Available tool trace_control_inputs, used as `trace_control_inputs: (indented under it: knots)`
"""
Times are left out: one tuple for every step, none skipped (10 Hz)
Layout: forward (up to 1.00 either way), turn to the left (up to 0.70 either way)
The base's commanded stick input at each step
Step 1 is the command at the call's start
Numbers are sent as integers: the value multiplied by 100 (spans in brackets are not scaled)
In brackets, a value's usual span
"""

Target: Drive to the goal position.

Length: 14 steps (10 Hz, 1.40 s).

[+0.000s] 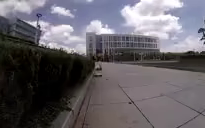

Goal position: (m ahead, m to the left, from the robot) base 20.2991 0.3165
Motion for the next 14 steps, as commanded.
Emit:
trace_control_inputs:
  knots:
    - [4, 0]
    - [4, 0]
    - [4, 0]
    - [4, 0]
    - [4, 0]
    - [4, 0]
    - [4, 0]
    - [4, 0]
    - [4, 0]
    - [4, 0]
    - [4, 0]
    - [4, 0]
    - [4, 0]
    - [4, 0]
